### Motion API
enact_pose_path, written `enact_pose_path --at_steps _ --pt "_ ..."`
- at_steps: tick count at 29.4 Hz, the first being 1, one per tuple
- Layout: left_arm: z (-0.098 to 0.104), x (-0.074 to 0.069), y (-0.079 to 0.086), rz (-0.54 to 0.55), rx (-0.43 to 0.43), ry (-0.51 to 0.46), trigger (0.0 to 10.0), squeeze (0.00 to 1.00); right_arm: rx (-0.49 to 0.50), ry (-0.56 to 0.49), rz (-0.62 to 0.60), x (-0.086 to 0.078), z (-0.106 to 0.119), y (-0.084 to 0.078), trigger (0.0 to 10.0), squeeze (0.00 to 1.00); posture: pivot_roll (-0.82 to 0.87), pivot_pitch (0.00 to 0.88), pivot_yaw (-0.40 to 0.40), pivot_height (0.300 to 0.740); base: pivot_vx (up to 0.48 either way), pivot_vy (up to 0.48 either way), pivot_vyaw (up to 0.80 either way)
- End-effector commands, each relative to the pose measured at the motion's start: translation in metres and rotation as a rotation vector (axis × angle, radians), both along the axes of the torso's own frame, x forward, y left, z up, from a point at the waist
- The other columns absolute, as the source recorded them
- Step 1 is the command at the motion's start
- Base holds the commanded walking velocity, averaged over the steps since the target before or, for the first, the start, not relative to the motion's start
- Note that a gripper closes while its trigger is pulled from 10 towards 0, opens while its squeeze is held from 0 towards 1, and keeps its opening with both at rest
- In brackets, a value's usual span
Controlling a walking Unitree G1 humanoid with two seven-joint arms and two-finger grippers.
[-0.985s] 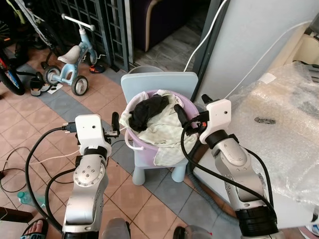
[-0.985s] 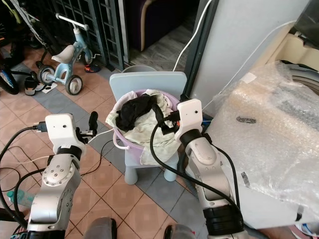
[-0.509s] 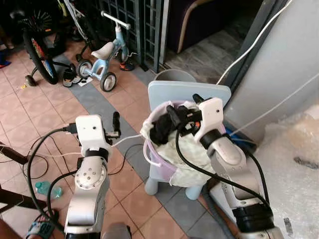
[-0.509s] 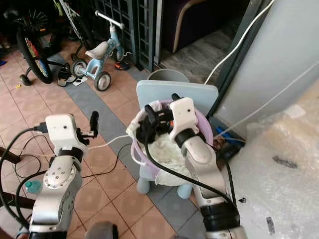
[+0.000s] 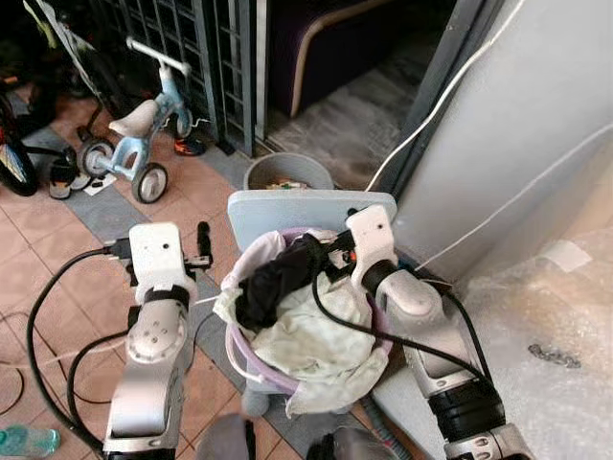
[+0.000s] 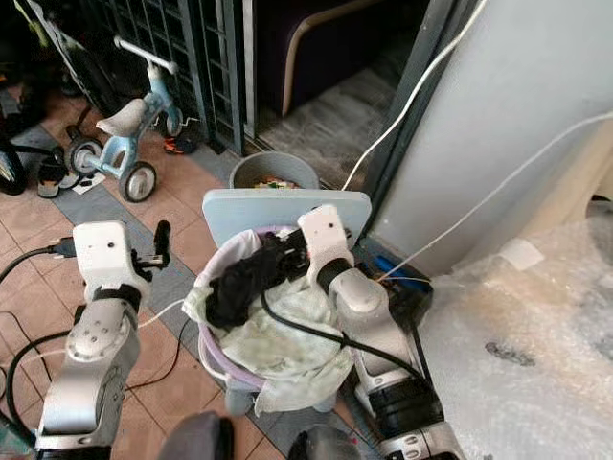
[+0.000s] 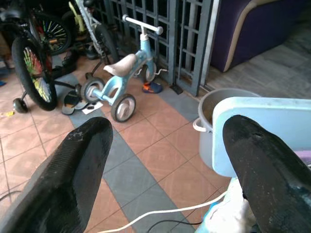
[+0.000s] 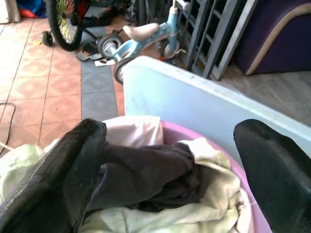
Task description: Clothes washing
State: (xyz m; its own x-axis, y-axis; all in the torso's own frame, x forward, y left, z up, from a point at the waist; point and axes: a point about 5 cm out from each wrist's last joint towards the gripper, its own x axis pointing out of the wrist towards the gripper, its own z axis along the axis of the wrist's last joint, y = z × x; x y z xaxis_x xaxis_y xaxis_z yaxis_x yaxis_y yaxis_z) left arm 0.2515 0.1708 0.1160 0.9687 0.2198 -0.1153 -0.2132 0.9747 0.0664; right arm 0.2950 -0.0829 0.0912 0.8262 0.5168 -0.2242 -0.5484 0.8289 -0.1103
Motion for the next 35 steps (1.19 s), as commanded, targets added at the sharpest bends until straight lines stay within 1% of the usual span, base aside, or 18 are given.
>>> enact_pose_path --at_steps 1,2,3,5,7,9,11,15,17,19,21,24,26,27,29,31,34,35 --pt "-0.003 -0.008 0.004 0.019 0.016 0.027 10.0 0.00 -0.015 0.018 0.025 0.000 -0.004 -0.003 10.0 0.00 0.13 0.161 -0.061 0.740 0.000 0.000 0.00" --pt "-0.004 -0.012 0.006 0.027 0.023 0.034 10.0 0.00 -0.026 0.012 0.029 0.001 -0.005 -0.004 10.0 0.00 0.14 0.163 -0.061 0.740 0.000 0.000 0.00" --pt "-0.005 -0.017 0.010 0.035 0.032 0.046 10.0 0.00 -0.066 -0.003 0.029 0.005 -0.007 -0.005 10.0 0.00 0.16 0.168 -0.061 0.740 0.000 0.000 0.80" --pt "-0.006 -0.022 0.012 0.039 0.039 0.053 10.0 0.00 -0.073 0.005 0.011 0.008 -0.010 -0.005 10.0 0.00 0.18 0.172 -0.062 0.740 0.000 0.000 0.80" --pt "-0.006 -0.022 0.012 0.039 0.039 0.053 10.0 0.00 -0.073 0.005 0.011 0.008 -0.010 -0.005 10.0 0.00 0.18 0.172 -0.062 0.740 0.000 0.000 0.80" --pt "-0.007 -0.027 0.014 0.046 0.037 0.084 10.0 0.00 -0.079 0.003 0.022 0.013 -0.010 0.002 10.0 0.00 0.19 0.193 -0.065 0.740 0.000 0.000 0.80" --pt "-0.009 -0.031 0.013 0.027 0.012 0.105 10.0 0.00 -0.083 0.010 0.022 0.016 -0.013 0.006 10.0 0.00 0.21 0.188 -0.064 0.740 0.000 0.000 0.80" --pt "-0.006 -0.035 0.014 -0.010 0.024 0.111 10.0 0.00 -0.099 -0.010 0.026 0.023 -0.012 0.012 10.0 0.00 0.24 0.200 -0.049 0.740 0.000 0.000 0.80" --pt "-0.005 -0.037 0.015 -0.019 0.027 0.112 10.0 0.00 -0.116 -0.020 0.012 0.027 -0.012 0.013 10.0 0.00 0.25 0.206 -0.042 0.740 0.000 0.000 0.72" --pt "-0.003 -0.037 0.015 -0.032 0.025 0.109 10.0 0.00 -0.130 -0.023 -0.023 0.031 -0.012 0.011 10.0 0.00 0.25 0.207 -0.038 0.740 0.000 0.000 0.00" --pt "-0.001 -0.036 0.016 -0.043 0.035 0.114 10.0 0.00 -0.198 -0.041 -0.109 0.041 -0.013 0.005 10.0 0.00 0.25 0.214 -0.023 0.740 0.000 0.000 0.00" --pt "0.000 -0.035 0.016 -0.045 0.031 0.118 10.0 0.00 -0.243 -0.047 -0.162 0.046 -0.014 0.000 10.0 0.00 0.25 0.219 -0.014 0.740 0.000 0.000 0.00" --pt "0.000 -0.034 0.014 -0.052 0.030 0.122 10.0 0.00 -0.284 -0.047 -0.218 0.050 -0.016 -0.007 10.0 0.00 0.25 0.217 -0.012 0.740 0.000 0.000 0.00" --pt "-0.001 -0.033 0.013 -0.057 0.024 0.129 10.0 0.00 -0.331 -0.039 -0.256 0.053 -0.018 -0.014 10.0 0.00 0.24 0.222 -0.010 0.740 0.000 0.000 0.00" --pt "-0.002 -0.032 0.011 -0.063 0.018 0.137 10.0 0.00 -0.381 -0.022 -0.298 0.055 -0.022 -0.023 10.0 0.00 0.24 0.224 -0.010 0.740 0.000 0.000 0.00" --pt "-0.002 -0.030 0.009 -0.076 0.003 0.143 10.0 0.00 -0.406 0.035 -0.321 0.054 -0.031 -0.035 10.0 0.00 0.23 0.232 -0.014 0.740 0.000 0.000 0.00" --pt "-0.003 -0.030 0.007 -0.086 -0.006 0.150 10.0 0.00 -0.389 0.128 -0.334 0.049 -0.043 -0.043 10.0 0.00 0.22 0.239 -0.015 0.740 0.000 0.000 0.00" --pt "-0.004 -0.030 0.006 -0.089 -0.008 0.153 10.0 0.00 -0.362 0.175 -0.344 0.045 -0.048 -0.047 1.4 0.00 0.21 0.239 -0.019 0.740 0.000 0.000 0.00"
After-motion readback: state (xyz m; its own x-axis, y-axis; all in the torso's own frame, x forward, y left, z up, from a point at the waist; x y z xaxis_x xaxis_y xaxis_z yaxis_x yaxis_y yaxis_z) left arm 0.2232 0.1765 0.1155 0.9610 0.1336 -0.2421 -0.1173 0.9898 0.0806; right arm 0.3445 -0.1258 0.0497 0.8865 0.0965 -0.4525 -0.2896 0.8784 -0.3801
